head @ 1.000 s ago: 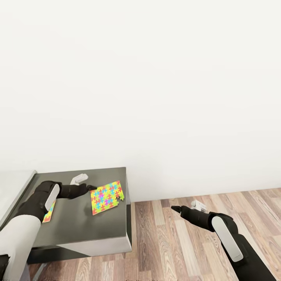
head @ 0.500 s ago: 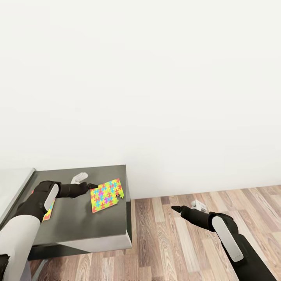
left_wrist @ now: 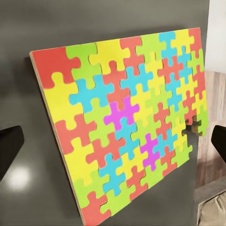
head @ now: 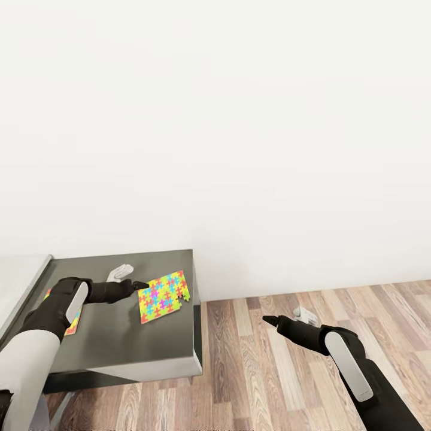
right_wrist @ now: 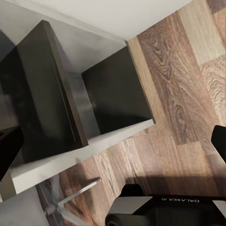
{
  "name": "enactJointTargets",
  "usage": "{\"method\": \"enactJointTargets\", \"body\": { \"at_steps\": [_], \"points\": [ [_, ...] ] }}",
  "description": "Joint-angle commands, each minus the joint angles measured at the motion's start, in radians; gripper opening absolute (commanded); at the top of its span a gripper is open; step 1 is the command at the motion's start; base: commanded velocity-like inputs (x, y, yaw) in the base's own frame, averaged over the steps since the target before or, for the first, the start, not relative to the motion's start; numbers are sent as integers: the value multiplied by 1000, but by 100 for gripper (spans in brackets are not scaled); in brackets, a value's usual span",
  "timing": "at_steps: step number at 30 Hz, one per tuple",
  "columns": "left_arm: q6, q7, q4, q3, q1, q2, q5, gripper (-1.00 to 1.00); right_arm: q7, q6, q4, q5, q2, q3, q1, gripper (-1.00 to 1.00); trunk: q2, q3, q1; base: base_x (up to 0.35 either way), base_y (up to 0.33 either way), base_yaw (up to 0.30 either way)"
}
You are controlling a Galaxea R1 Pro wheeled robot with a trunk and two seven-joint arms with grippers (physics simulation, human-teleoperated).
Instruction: Put all the toys in the child's room - the three board games (two on the bed and one on the table), the two jigsaw puzzles on the table, and the tennis ball on the table - inside the toy box on the table in the child's room.
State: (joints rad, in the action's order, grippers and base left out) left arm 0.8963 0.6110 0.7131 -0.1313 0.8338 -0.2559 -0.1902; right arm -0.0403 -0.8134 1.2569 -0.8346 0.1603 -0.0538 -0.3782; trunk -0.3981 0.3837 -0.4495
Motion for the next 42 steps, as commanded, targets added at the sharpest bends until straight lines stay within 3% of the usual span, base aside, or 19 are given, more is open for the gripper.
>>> {"method": "enactJointTargets", "body": {
  "at_steps": [1, 19, 42],
  "points": [
    [6, 2, 0, -2, 1, 0, -1, 100, -4, -3, 1, -4, 1, -1, -1, 100, -2, 3, 0, 0, 0, 0],
    [6, 3, 0, -3, 1, -11, -2, 100, -4, -3, 1, -4, 1, -1, -1, 100, -2, 32, 0, 0, 0, 0],
    [5, 19, 0, -4, 1, -13, -2, 100, -4, -1, 31, -6, 1, -3, -1, 100, -2, 51, 0, 0, 0, 0]
  ]
}}
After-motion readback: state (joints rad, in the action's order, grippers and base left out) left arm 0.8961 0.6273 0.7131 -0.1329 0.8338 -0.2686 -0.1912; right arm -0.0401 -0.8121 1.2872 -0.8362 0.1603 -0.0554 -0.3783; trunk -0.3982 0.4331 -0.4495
